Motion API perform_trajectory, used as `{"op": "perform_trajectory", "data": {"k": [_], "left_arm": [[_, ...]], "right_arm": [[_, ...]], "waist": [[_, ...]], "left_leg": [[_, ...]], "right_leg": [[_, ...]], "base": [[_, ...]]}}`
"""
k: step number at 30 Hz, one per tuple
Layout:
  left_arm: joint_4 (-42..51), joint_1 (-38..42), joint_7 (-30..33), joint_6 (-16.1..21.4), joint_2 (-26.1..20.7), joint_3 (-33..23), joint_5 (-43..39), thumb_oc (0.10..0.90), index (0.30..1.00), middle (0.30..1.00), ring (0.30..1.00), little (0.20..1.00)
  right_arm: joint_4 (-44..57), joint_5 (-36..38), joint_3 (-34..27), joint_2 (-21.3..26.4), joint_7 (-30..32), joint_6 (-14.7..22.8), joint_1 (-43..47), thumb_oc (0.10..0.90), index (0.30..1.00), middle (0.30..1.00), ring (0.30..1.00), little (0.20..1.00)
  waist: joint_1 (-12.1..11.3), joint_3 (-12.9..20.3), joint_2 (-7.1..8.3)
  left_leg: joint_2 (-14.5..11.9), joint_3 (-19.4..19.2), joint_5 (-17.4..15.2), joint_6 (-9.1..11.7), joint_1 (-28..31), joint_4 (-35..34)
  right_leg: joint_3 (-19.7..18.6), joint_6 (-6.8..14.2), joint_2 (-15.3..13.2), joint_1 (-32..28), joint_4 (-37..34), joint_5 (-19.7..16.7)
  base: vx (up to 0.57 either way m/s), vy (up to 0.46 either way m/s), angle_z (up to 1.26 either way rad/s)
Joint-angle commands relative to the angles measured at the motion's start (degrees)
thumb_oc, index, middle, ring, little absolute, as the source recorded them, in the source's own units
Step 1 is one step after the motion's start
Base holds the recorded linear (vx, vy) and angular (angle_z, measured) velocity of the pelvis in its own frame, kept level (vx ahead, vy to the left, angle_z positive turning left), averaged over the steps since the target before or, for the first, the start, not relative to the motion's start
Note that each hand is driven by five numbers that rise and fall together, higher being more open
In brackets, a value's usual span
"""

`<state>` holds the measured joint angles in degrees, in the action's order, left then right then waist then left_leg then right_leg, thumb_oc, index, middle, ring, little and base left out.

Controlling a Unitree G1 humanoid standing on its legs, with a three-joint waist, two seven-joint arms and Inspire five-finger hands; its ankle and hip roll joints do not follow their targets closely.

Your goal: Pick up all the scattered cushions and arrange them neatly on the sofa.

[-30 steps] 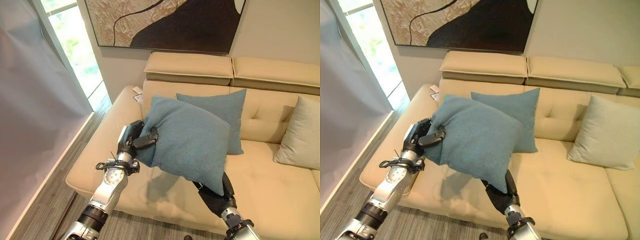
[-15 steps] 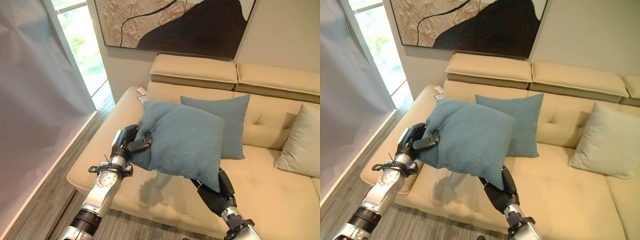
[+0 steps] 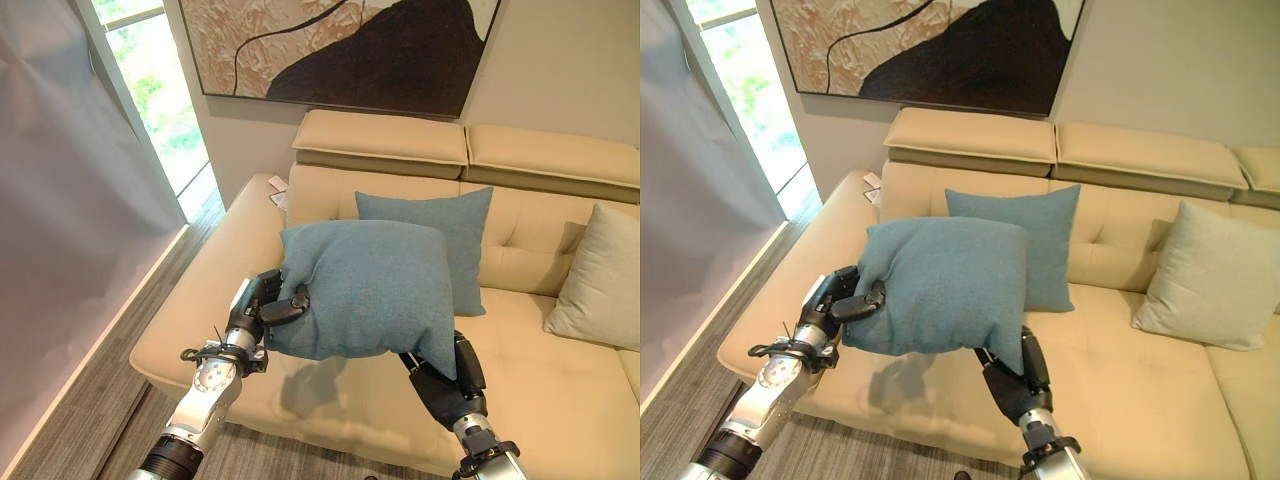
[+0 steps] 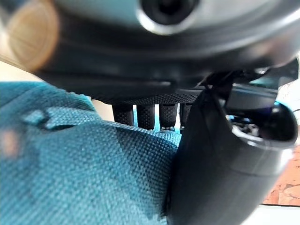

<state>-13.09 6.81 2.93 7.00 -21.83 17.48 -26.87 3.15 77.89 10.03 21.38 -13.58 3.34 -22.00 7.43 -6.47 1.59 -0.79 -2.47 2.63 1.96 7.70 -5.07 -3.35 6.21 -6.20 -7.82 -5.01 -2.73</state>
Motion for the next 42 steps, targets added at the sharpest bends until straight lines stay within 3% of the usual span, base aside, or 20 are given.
{"op": "perform_trajectory", "data": {"k": [1,16,21,24,27,29,31,37,42], "left_arm": [[5.1,6.3,-8.1,6.3,2.8,5.6,1.5,0.400,0.300,0.300,0.300,0.300],[3.4,6.0,-8.6,6.8,1.9,6.5,6.2,0.400,0.300,0.300,0.300,0.300],[4.7,7.0,-7.8,7.3,-0.3,7.7,14.1,0.400,0.300,0.300,0.300,0.300],[5.5,7.1,-7.8,8.1,-2.2,7.3,16.7,0.400,0.300,0.300,0.300,0.300],[5.4,8.0,-6.9,8.7,-2.7,7.7,17.7,0.400,0.300,0.300,0.300,0.300],[5.5,9.4,-6.0,8.8,-3.8,8.6,18.8,0.400,0.300,0.300,0.300,0.300],[5.7,10.6,-5.9,8.9,-4.1,9.3,18.7,0.400,0.300,0.300,0.300,0.300],[4.9,11.1,-7.4,8.8,-2.9,9.9,17.1,0.400,0.300,0.300,0.300,0.300],[3.4,9.5,-9.7,7.8,-0.1,10.6,11.6,0.400,0.300,0.300,0.300,0.300]], "right_arm": [[16.1,1.4,-2.2,-0.6,-7.6,6.0,11.5,0.800,0.900,0.900,0.900,0.900],[19.8,2.1,1.9,2.7,-9.3,3.8,13.1,0.800,0.900,0.900,0.900,0.900],[14.5,1.6,1.7,3.4,-5.8,3.7,12.2,0.800,0.900,0.900,0.900,0.900],[7.5,-7.4,-0.5,8.9,-4.0,1.1,10.8,0.800,0.900,0.900,0.900,0.900],[3.9,-7.8,-0.4,13.0,-4.1,0.1,9.5,0.800,0.900,0.900,0.900,0.900],[-1.4,-10.0,0.4,19.0,-3.9,-2.7,7.9,0.800,0.900,0.900,0.900,0.900],[-6.3,-10.4,1.3,22.1,-5.2,-5.1,6.1,0.800,0.900,0.900,0.900,0.900],[-17.5,-11.8,3.8,19.9,-7.1,-7.2,9.8,0.800,0.900,0.900,0.900,0.900],[-28.7,-13.7,5.9,13.1,-6.0,-6.2,16.0,0.800,0.900,0.900,0.900,0.900]], "waist": [[-0.6,7.0,-3.76],[-1.1,7.2,-3.72],[-1.3,7.2,-3.29],[-1.3,7.2,-2.65],[-1.3,7.2,-2.17],[-1.4,7.1,-1.57],[-1.7,7.1,-1.36],[-2.2,6.6,-1.42],[-3.4,5.7,-1.46]], "left_leg": [[1.6,-1.9,-7.5,-0.3,0.4,3.1],[1.5,-1.8,-7.5,-0.2,0.2,3.5],[1.5,-1.7,-7.5,-0.1,0.1,3.5],[1.4,-1.6,-7.5,0.0,-0.1,3.5],[1.3,-1.4,-7.5,0.2,-0.2,3.6],[1.3,-1.1,-7.3,0.3,-0.4,3.5],[1.4,-0.5,-7.2,0.4,-0.5,3.5],[1.6,0.1,-7.1,0.3,-0.7,3.5],[1.7,0.8,-7.0,0.1,-1.4,3.5]], "right_leg": [[2.3,0.6,3.6,4.0,7.7,6.5],[2.6,0.5,3.5,4.3,7.8,6.5],[2.8,0.5,3.4,4.2,7.8,6.5],[3.2,0.7,3.3,4.2,7.8,6.4],[3.6,0.8,3.2,4.2,7.6,6.3],[4.1,0.9,3.1,4.1,7.5,6.3],[4.6,1.1,3.0,3.9,7.3,6.3],[5.1,1.2,2.8,3.9,7.3,6.5],[5.6,1.2,2.6,4.1,6.8,6.3]], "base": [[0.00,0.000,0.00],[0.00,0.000,0.00],[0.00,0.000,0.00],[0.00,0.000,0.00],[-0.01,-0.003,0.02],[-0.01,-0.002,0.13],[0.01,0.015,0.16],[0.02,0.016,0.08],[0.01,-0.009,0.08]]}}
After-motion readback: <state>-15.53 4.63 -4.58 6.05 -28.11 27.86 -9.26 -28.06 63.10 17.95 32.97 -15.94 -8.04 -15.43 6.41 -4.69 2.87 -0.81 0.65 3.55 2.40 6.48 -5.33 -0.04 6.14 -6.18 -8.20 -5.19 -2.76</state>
